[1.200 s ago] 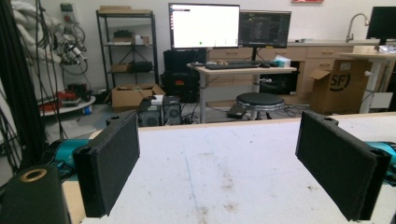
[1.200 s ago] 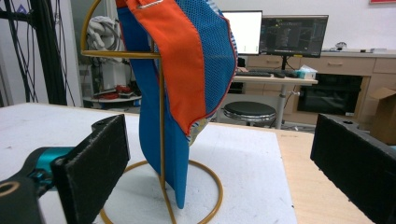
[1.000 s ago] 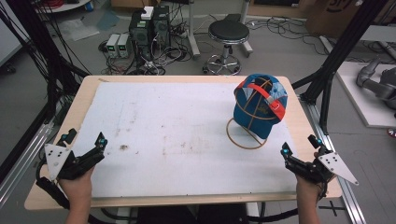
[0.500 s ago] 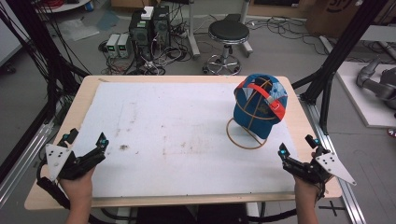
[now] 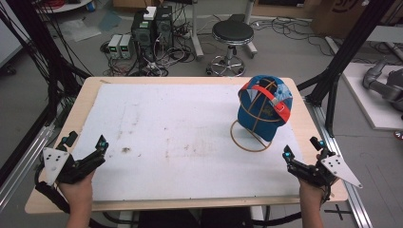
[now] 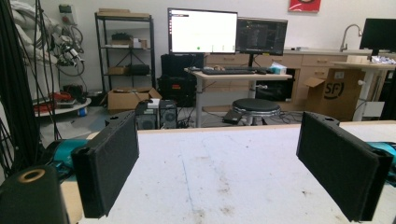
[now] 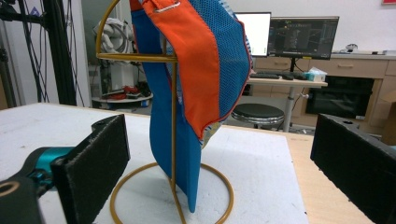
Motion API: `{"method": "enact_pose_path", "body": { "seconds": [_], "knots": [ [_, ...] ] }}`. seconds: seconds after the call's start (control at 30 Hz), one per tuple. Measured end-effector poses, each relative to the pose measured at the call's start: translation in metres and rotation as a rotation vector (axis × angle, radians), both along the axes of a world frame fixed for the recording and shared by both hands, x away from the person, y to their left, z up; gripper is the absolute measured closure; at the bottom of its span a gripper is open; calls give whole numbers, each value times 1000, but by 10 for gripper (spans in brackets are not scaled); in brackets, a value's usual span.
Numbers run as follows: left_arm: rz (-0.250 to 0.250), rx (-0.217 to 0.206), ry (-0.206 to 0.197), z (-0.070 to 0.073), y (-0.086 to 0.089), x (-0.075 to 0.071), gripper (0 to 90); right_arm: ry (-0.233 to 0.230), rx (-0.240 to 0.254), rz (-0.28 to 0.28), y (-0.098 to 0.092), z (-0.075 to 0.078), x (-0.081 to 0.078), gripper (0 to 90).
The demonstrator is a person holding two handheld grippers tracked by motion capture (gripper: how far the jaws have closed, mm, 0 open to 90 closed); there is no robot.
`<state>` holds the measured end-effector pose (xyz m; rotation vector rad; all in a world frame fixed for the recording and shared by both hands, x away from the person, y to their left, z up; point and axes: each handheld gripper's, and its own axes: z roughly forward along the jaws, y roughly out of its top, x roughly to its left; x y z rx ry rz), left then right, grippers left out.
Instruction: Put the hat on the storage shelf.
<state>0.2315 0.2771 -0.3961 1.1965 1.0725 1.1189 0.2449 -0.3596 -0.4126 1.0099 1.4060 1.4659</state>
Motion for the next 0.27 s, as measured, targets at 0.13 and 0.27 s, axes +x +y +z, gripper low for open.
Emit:
{"method": "enact_pose_path", "body": {
  "seconds": [0.13,0.27],
  "knots": [
    [-2,-1,0,1,0,0,134,2,6,-1,0,1,-1,42],
    [-9,-6,-3,2,1,0,134,-2,1,-2,-1,0,0,42]
  ]
}}
